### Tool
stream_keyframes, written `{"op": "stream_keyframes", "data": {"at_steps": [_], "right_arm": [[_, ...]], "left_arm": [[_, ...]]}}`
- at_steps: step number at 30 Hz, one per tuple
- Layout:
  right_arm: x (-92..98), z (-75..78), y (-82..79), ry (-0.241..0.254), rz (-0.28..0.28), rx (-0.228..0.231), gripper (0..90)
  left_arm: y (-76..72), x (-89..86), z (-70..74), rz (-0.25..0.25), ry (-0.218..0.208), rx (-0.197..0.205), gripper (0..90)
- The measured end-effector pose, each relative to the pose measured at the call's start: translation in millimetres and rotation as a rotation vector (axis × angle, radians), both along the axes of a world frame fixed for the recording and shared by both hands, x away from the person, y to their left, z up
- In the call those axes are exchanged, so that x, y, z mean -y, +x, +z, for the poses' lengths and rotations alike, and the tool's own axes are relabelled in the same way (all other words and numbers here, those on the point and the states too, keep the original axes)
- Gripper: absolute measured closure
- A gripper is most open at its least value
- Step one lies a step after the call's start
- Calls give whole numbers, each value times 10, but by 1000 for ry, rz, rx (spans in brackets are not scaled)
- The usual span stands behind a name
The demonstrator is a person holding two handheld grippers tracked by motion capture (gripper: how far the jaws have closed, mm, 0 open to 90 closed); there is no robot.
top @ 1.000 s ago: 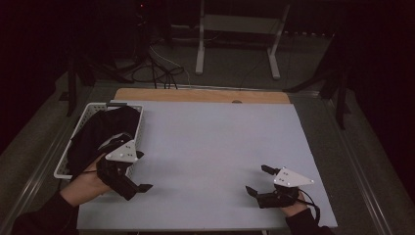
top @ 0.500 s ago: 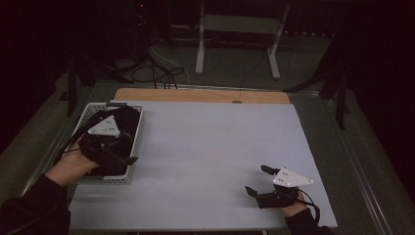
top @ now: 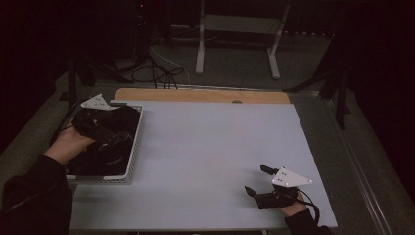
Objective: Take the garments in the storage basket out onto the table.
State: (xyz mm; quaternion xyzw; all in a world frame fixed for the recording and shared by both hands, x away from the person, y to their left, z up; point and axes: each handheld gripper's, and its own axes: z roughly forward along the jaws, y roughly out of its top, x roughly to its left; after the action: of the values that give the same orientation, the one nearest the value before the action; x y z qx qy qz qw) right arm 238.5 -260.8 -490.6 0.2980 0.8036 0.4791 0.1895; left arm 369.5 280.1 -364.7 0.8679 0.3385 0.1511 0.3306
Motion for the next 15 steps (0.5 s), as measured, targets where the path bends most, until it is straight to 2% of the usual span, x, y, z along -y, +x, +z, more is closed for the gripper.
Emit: {"op": "stream_keyframes", "data": {"at_steps": [6, 10, 14, 15], "right_arm": [[-14, -10, 4, -6, 3, -3, 89], [-15, -13, 10, -7, 0, -1, 92], [-7, -7, 7, -7, -10, 8, 107], [-8, -10, 8, -7, -9, 7, 107]], "left_arm": [[226, -11, -42, 52, 1, 1, 2], [373, -27, -69, 102, -3, 17, 2], [532, -64, -155, 133, -19, -10, 2], [566, -71, -187, 150, -20, -6, 2]]}}
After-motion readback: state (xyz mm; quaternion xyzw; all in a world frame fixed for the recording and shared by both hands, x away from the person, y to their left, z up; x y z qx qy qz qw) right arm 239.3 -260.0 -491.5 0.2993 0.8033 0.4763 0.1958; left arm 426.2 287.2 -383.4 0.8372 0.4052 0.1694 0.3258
